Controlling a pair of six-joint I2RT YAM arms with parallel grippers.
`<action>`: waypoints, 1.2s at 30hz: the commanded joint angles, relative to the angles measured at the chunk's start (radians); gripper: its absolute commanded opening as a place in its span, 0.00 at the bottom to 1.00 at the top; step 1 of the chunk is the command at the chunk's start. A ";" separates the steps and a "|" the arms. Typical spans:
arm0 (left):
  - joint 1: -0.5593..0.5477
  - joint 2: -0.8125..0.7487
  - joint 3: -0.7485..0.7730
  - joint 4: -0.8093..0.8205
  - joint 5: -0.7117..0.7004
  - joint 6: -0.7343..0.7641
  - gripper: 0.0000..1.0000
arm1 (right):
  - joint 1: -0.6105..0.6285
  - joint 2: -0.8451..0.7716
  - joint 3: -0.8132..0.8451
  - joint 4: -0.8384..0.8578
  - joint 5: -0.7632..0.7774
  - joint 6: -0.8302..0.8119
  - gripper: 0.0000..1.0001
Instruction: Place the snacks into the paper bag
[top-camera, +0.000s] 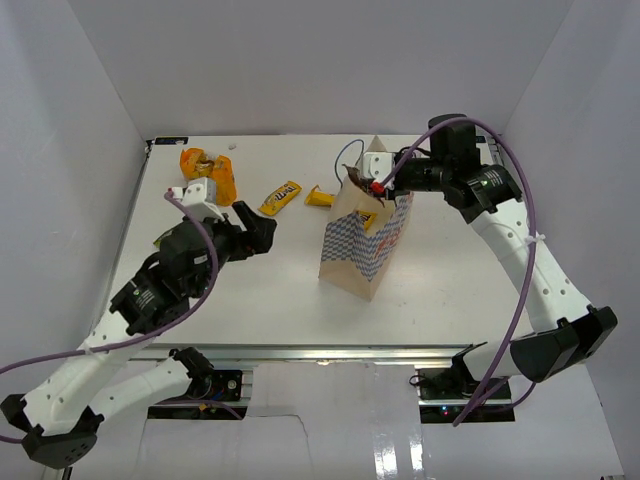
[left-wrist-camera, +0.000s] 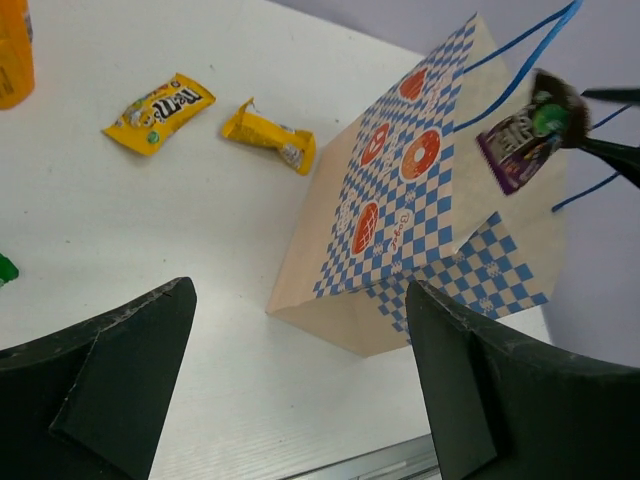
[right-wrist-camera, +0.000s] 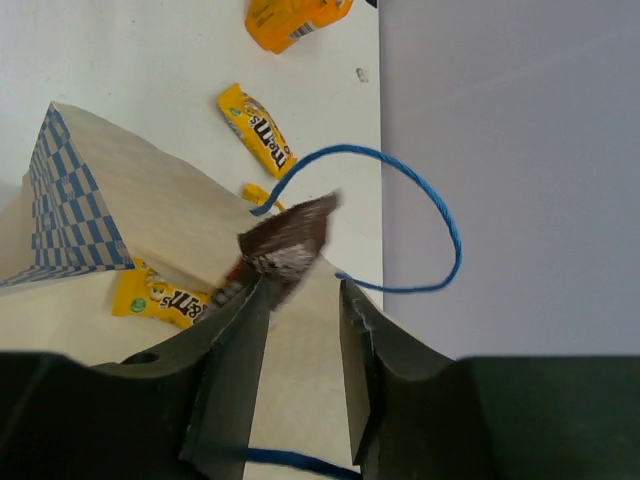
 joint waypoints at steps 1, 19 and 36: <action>0.000 0.092 0.002 0.038 0.067 0.021 0.97 | -0.017 -0.017 0.007 0.066 -0.010 0.071 0.41; 0.419 0.911 0.360 0.210 0.855 0.124 0.88 | -0.277 -0.117 0.040 0.214 -0.045 0.722 0.83; 0.353 1.291 0.521 0.281 0.526 -0.909 0.88 | -0.494 -0.231 -0.389 0.235 0.032 0.866 0.87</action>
